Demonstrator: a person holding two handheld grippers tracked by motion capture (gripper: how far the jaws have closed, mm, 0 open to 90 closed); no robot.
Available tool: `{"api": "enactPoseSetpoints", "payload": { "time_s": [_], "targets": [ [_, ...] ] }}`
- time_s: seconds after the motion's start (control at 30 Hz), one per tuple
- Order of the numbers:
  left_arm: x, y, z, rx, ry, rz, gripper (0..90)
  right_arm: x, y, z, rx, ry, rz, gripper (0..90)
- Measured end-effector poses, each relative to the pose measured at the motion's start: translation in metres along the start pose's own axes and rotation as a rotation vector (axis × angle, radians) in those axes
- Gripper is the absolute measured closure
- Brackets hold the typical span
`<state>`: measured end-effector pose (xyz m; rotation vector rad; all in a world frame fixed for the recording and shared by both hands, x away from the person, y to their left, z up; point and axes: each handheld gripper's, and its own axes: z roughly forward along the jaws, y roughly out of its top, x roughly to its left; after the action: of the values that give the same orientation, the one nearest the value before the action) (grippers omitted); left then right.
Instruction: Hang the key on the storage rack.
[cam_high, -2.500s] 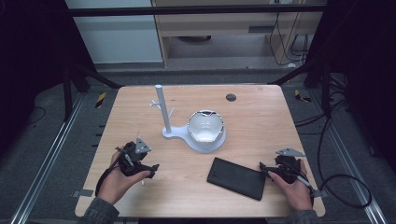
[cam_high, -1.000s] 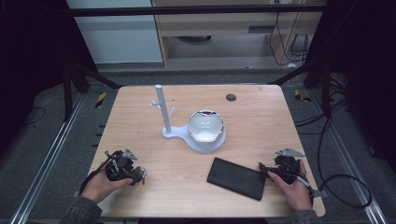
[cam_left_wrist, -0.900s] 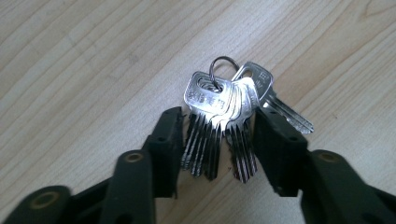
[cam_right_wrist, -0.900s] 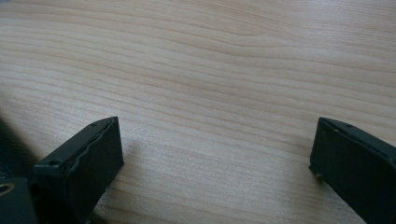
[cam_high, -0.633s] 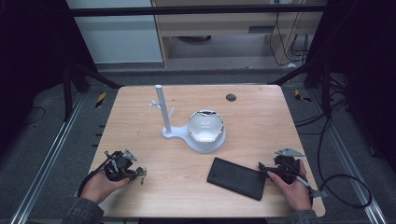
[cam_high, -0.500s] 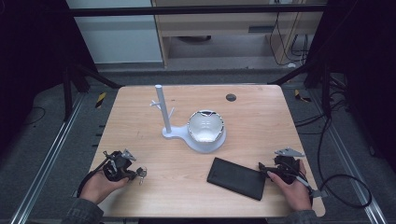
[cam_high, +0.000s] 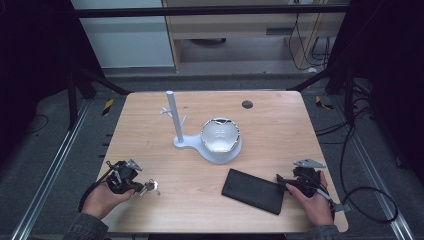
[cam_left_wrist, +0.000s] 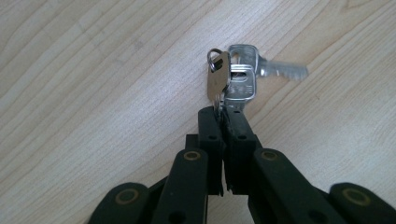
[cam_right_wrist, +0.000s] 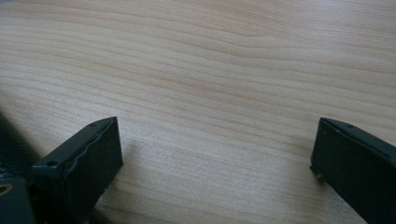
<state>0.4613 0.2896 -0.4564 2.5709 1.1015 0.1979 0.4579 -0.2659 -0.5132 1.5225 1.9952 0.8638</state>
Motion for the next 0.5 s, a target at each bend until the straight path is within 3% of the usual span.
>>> {"api": "enactPoseSetpoints", "payload": {
  "time_s": [0.3,0.5],
  "targets": [
    [0.0021,-0.003,0.0096,0.038,0.017,0.012,90.0,0.0013,0.0003,0.0,0.003,0.003,0.006,1.9],
    [-0.0013,-0.0042,0.0072,0.016,0.02,0.014,90.0,0.0019,0.0003,-0.0001,0.002,0.004,0.004,2.0]
  ]
}}
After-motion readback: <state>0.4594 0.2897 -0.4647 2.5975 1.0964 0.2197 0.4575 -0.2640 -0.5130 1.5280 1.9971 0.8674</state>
